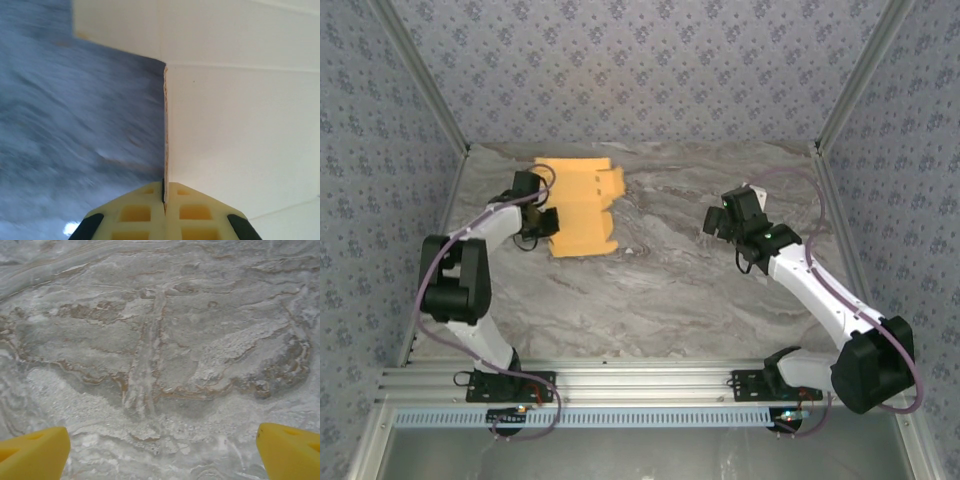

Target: Fold the paper box

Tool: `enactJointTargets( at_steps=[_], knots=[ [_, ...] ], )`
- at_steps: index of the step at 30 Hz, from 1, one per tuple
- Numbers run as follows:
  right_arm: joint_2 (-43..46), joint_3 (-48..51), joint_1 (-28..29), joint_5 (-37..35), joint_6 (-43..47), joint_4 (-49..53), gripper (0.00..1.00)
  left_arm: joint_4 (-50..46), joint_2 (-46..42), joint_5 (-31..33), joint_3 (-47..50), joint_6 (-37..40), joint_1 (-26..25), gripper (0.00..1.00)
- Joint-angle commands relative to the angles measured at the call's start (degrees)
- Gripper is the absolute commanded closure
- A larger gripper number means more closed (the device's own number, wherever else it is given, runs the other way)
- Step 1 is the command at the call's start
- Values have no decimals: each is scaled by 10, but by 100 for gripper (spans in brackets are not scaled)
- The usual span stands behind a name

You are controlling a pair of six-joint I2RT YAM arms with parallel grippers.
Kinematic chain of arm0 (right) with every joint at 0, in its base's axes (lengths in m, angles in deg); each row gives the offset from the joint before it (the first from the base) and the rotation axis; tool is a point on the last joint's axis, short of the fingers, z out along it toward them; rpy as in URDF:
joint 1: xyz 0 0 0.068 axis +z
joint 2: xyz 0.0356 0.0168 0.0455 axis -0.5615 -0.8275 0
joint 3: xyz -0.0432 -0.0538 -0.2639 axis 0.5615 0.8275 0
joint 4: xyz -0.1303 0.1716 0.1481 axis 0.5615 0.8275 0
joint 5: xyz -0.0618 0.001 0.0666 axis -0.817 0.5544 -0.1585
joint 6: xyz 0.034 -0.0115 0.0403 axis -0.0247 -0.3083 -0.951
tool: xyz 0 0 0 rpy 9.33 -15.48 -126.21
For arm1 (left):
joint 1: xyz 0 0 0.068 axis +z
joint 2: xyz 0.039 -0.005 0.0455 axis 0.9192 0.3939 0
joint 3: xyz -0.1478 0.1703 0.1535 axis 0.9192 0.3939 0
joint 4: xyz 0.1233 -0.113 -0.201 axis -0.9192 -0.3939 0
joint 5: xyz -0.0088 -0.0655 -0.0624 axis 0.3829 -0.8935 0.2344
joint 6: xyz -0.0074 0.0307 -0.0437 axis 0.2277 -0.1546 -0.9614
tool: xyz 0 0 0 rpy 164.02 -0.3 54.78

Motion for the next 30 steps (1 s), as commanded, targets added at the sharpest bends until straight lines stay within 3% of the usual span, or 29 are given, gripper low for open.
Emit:
enactJointTargets(
  at_steps=[1,7,9,10,12,14,20,24,27,30],
  knots=[
    [-1,-12,3,65,34,-13,2,-9,-70,-98,31,79,-35,100],
    [-23,-34,-39,149,98,1,1,-2,-133,-216,75,168,-91,99],
    [-31,-38,-52,249,211,-17,0,3,-134,-244,76,189,-114,99],
    [-39,-51,-47,272,311,3,0,4,-128,-268,72,203,-123,99],
    [-58,-73,-39,169,368,21,0,16,-112,-312,65,213,-133,100],
    [-85,-107,-46,157,408,35,0,40,-96,-354,63,210,-142,100],
    [-175,-219,-89,286,463,121,2,56,-103,-387,62,222,-166,100],
    [-185,-219,-99,367,534,129,4,40,-112,-369,62,233,-168,100],
    [-195,-222,-94,440,593,163,17,39,-113,-381,63,236,-168,100],
    [-212,-233,-96,472,612,195,37,42,-118,-366,68,243,-168,100]
  ],
)
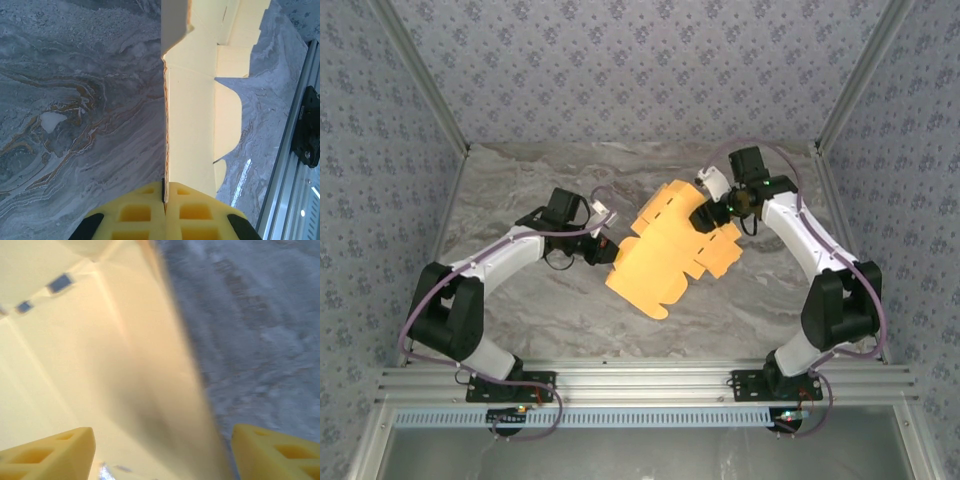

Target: Fold the paper box

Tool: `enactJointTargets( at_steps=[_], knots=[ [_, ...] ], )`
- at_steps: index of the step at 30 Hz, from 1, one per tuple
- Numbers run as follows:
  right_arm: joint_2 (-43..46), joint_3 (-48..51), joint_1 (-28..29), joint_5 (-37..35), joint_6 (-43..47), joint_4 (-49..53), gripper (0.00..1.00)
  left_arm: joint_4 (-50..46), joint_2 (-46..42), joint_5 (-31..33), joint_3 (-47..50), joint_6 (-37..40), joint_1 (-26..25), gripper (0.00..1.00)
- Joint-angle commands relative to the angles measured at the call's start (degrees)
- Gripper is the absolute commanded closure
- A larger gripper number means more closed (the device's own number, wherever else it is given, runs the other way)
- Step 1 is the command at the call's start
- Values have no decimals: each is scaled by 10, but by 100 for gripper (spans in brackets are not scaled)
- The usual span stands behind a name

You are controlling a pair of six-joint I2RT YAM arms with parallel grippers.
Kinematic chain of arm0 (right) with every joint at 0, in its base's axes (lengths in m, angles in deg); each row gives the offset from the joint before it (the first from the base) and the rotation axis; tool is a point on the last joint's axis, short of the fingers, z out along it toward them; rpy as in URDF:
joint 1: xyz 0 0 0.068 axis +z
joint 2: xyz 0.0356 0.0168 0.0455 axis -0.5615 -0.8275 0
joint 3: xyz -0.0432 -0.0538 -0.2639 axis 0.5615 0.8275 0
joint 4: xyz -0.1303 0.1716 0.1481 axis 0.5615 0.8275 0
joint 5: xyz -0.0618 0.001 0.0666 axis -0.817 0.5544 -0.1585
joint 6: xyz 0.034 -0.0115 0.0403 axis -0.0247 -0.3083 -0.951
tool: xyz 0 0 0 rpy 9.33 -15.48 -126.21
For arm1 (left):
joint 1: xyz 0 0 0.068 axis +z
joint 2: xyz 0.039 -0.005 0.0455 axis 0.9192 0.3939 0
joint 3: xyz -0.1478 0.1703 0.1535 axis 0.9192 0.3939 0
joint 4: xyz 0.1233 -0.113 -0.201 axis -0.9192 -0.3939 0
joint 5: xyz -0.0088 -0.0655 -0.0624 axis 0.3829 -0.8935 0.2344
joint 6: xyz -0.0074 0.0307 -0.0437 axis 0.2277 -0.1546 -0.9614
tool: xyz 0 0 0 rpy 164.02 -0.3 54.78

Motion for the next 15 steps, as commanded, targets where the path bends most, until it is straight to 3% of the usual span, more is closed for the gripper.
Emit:
enactJointTargets(
  at_steps=[1,3,5,7,9,10,15],
  knots=[
    [-20,-21,1,80,65,63,49,-3,-24,-4,-6,23,-1,100],
    [-27,-33,1,93,81,79,71,-4,-27,3,-4,25,0,96],
    [-32,-44,5,100,90,95,85,9,-31,9,5,25,0,64],
    [-30,-40,16,78,94,88,88,22,-37,13,15,20,5,42],
    [-30,-39,36,41,98,85,89,41,-49,21,27,4,8,10],
    [-32,-41,48,20,101,89,89,59,-61,27,39,-5,8,1],
    [-42,-40,116,-69,124,125,90,152,-139,92,98,-42,8,1]
  ],
)
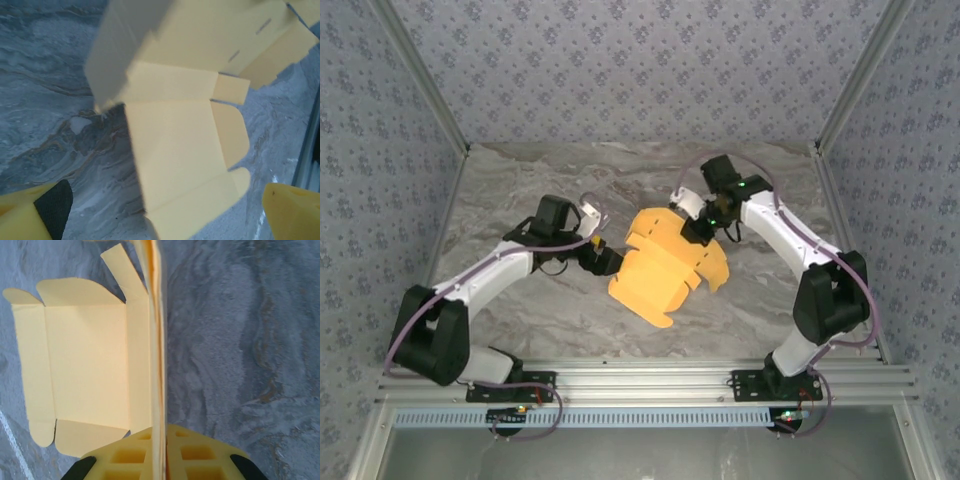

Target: Fold the paper box

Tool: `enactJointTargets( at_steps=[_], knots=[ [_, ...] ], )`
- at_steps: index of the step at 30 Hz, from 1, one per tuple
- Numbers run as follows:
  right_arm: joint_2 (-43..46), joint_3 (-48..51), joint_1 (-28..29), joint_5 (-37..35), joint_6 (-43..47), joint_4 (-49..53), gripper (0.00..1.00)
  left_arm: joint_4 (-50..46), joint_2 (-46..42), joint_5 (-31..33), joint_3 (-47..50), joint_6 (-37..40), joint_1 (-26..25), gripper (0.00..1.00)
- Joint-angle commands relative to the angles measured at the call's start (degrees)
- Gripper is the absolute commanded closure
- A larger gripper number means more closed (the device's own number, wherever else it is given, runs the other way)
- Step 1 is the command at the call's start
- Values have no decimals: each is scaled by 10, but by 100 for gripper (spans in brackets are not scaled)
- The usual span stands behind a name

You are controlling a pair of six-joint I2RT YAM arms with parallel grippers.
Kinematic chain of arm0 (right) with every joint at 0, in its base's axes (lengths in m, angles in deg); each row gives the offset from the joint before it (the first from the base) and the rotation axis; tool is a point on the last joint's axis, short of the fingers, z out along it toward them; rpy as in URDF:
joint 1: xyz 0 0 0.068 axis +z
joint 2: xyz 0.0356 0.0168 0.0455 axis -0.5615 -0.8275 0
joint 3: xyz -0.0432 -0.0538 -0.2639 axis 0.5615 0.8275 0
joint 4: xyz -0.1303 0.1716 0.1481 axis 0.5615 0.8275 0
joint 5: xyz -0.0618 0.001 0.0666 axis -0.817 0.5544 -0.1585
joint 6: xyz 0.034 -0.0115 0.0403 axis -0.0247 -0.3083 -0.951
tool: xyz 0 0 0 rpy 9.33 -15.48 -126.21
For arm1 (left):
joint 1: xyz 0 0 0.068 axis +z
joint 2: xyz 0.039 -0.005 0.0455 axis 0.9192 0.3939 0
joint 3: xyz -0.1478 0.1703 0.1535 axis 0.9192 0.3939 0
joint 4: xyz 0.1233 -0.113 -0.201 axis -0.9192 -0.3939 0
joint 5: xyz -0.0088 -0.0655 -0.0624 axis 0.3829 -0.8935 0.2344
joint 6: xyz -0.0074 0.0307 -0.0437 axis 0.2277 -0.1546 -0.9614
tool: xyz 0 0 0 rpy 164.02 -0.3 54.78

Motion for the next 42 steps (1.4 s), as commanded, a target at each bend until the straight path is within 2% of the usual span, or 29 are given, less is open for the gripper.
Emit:
enactJointTargets(
  at_steps=[1,5,7,12,15,17,20,23,24,26,28,30,34,42],
  knots=[
    [-10,-13,34,-75,29,46,93,89,-59,54,31,-21,-1,1],
    [-14,-6,72,-136,43,70,95,178,-70,41,95,38,-7,1],
    [-15,-6,79,-145,45,72,95,247,-64,29,126,25,-10,1],
    [-20,-14,80,-123,39,83,94,313,-25,56,151,38,-32,1],
    [-34,-33,80,-101,39,107,94,325,16,35,137,42,-44,1],
    [-42,-41,81,-95,36,114,93,371,46,50,140,27,-47,1],
    [-44,-41,83,-85,43,115,93,440,92,37,135,-2,-50,1],
    [-42,-37,83,-85,44,114,93,468,129,29,123,-11,-56,3],
    [-39,-35,82,-84,44,113,93,488,136,32,126,-16,-56,7],
    [-33,-26,81,-87,49,107,93,539,147,46,139,-34,-56,23],
    [-26,-18,82,-96,51,95,90,567,150,49,148,-43,-57,32],
    [-21,-10,81,-99,51,84,86,579,151,46,153,-47,-57,39],
    [-12,3,82,-110,52,59,78,561,151,27,149,-41,-57,58],
    [0,18,89,-130,38,21,75,563,171,17,149,-52,-57,82]
  ],
)
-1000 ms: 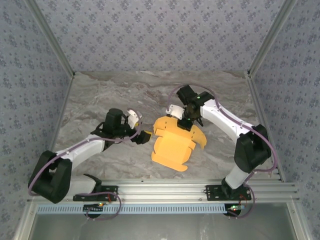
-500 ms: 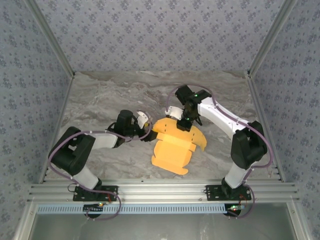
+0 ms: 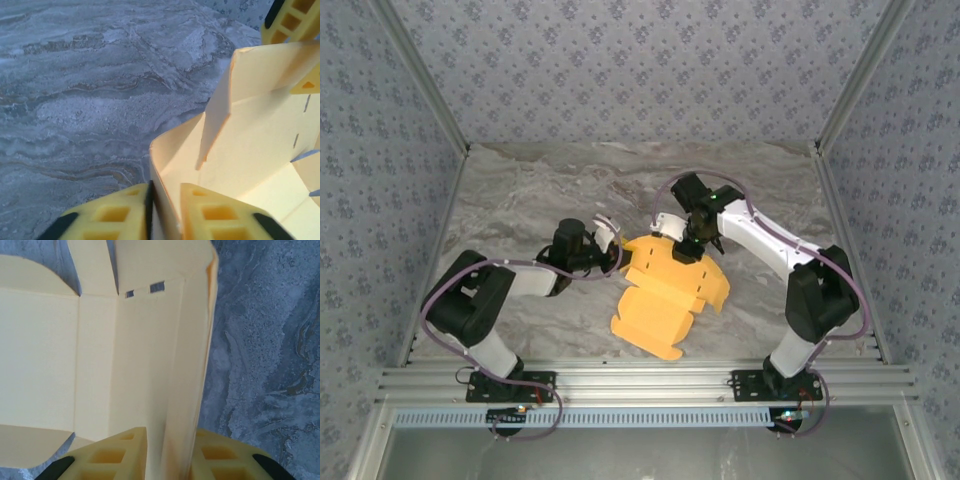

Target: Fold the paper box

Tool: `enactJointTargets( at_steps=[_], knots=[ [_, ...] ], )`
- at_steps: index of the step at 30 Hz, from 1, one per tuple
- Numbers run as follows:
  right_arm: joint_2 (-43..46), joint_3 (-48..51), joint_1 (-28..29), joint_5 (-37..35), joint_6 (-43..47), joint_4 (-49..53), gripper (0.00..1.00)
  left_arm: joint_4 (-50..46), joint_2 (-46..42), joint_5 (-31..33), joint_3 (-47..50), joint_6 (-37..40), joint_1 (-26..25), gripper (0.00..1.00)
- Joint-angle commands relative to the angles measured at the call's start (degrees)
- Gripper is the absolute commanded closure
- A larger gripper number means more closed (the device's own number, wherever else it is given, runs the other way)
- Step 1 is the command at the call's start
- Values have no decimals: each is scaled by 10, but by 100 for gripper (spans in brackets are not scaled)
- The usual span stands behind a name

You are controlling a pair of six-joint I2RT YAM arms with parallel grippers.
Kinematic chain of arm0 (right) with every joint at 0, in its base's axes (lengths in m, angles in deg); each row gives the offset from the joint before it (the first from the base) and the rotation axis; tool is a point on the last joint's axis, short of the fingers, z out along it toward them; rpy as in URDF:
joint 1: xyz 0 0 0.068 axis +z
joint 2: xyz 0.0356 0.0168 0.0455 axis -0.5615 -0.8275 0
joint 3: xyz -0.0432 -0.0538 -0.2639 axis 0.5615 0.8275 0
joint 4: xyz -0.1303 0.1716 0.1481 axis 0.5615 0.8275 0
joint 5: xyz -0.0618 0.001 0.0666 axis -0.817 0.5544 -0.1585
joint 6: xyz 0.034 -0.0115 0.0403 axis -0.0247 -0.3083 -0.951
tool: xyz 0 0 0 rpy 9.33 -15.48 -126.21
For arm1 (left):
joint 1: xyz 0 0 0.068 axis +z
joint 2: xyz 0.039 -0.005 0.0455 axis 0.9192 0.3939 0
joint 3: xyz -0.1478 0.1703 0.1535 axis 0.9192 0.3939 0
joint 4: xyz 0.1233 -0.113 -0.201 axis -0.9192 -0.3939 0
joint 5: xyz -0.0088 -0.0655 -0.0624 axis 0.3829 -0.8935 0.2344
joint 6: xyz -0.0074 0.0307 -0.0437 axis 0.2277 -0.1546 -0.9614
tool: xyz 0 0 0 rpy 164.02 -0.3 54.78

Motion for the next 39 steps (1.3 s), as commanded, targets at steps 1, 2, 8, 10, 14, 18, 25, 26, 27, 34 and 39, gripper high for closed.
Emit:
enactJointTargets(
  at_steps=[1,2,8,10,14,18,25,26,27,34,39],
  knots=[
    [24,7,5,-9,-4,-15,76,20,10,-19,0,-1,-4,83],
    [27,9,5,-6,-5,-19,77,16,11,-20,-1,0,-3,83],
    [24,0,5,-49,-25,-33,76,17,13,-4,1,-11,-4,100],
    [26,-6,4,-77,-69,-59,71,10,6,18,-1,-34,-4,100],
    [50,-7,15,-121,-194,-149,68,-1,-19,109,3,-120,-4,100],
    [109,34,18,-128,-313,-252,16,-22,-46,190,11,-209,-4,100],
    [161,95,57,-121,-397,-333,19,-79,-83,260,12,-288,-7,100],
    [166,120,72,-122,-403,-344,19,-78,-85,258,13,-294,-7,100],
    [169,134,85,-122,-406,-355,19,-73,-85,253,14,-296,-7,100],
    [150,230,127,-93,-512,-445,26,-62,-86,241,20,-332,-7,100],
    [89,239,145,-71,-527,-456,18,-66,-89,224,12,-353,-7,100]
  ],
)
